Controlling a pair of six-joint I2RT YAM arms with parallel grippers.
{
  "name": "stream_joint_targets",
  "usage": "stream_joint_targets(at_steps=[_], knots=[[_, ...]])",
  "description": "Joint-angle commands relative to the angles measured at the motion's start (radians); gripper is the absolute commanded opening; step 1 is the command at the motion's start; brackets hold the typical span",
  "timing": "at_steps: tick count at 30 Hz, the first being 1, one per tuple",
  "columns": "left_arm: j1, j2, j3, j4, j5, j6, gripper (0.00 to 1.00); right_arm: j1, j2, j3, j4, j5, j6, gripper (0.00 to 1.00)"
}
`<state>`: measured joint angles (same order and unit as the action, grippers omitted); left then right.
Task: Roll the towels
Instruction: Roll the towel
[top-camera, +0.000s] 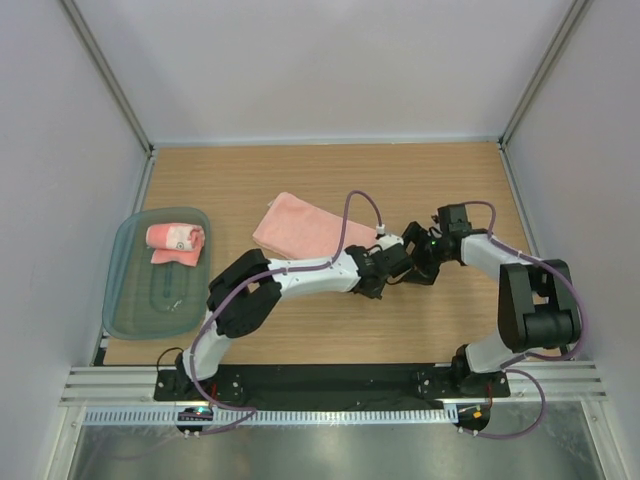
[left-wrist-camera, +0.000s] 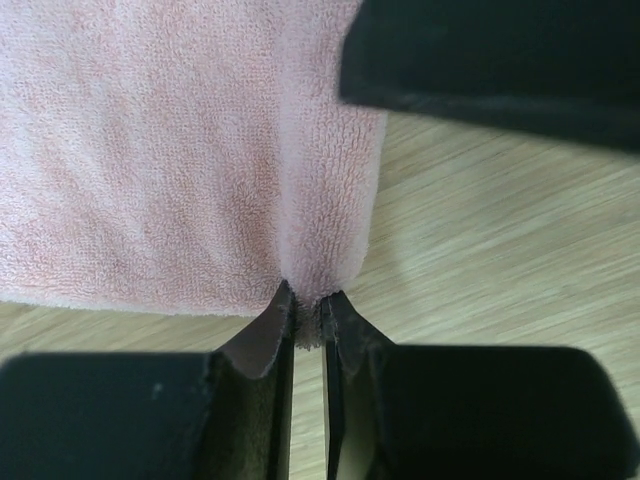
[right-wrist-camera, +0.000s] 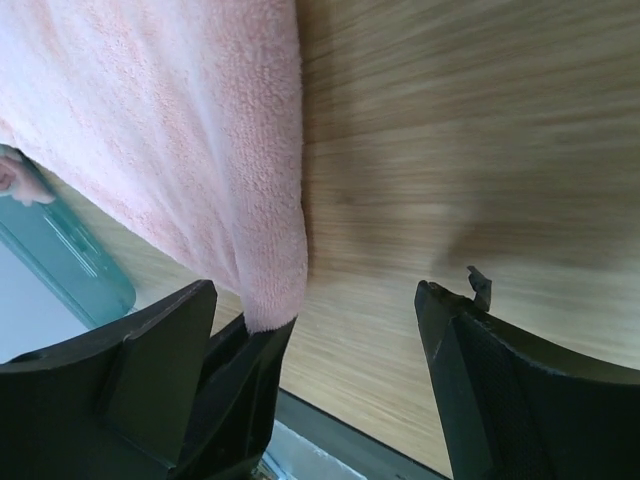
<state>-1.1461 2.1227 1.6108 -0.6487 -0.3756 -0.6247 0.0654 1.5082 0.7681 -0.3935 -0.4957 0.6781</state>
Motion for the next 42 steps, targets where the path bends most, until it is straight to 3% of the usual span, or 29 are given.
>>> stream_joint_targets(at_steps=[1, 7, 9, 13, 15, 21, 25, 29, 30, 31, 34, 39, 42], knots=[[0.000, -0.076, -0.009, 0.012, 0.020, -0.013, 0.00, 0.056, 0.044, 0.013, 0.137, -0.034, 0.072, 0.88], [0.000, -0.139, -0.038, 0.012, 0.029, -0.024, 0.00, 0.068, 0.142, 0.031, 0.192, -0.004, 0.086, 0.81], [0.000, -0.150, -0.051, 0.017, 0.033, -0.027, 0.00, 0.068, 0.165, 0.040, 0.200, 0.005, 0.080, 0.72], [0.000, -0.182, -0.075, 0.027, 0.047, -0.040, 0.00, 0.068, 0.198, 0.060, 0.199, 0.016, 0.071, 0.39], [0.000, -0.191, -0.091, 0.030, 0.050, -0.043, 0.00, 0.066, 0.210, 0.080, 0.188, 0.023, 0.064, 0.32], [0.000, -0.240, -0.149, 0.043, 0.056, -0.053, 0.00, 0.066, 0.222, 0.138, 0.130, 0.063, 0.029, 0.28], [0.000, -0.273, -0.199, 0.061, 0.064, -0.053, 0.00, 0.067, 0.219, 0.168, 0.093, 0.086, 0.009, 0.01], [0.000, -0.302, -0.241, 0.084, 0.087, -0.043, 0.00, 0.066, 0.210, 0.191, 0.056, 0.111, -0.017, 0.04], [0.000, -0.314, -0.252, 0.096, 0.090, -0.038, 0.00, 0.068, 0.210, 0.198, 0.045, 0.118, -0.032, 0.15], [0.000, -0.320, -0.265, 0.100, 0.092, -0.036, 0.00, 0.067, 0.211, 0.218, 0.016, 0.127, -0.043, 0.44], [0.000, -0.340, -0.278, 0.103, 0.090, -0.033, 0.00, 0.065, 0.213, 0.238, -0.014, 0.164, -0.068, 0.59], [0.000, -0.351, -0.278, 0.103, 0.092, -0.035, 0.00, 0.062, 0.222, 0.241, -0.011, 0.171, -0.074, 0.55], [0.000, -0.349, -0.275, 0.104, 0.096, -0.038, 0.00, 0.059, 0.224, 0.237, -0.008, 0.161, -0.074, 0.40]])
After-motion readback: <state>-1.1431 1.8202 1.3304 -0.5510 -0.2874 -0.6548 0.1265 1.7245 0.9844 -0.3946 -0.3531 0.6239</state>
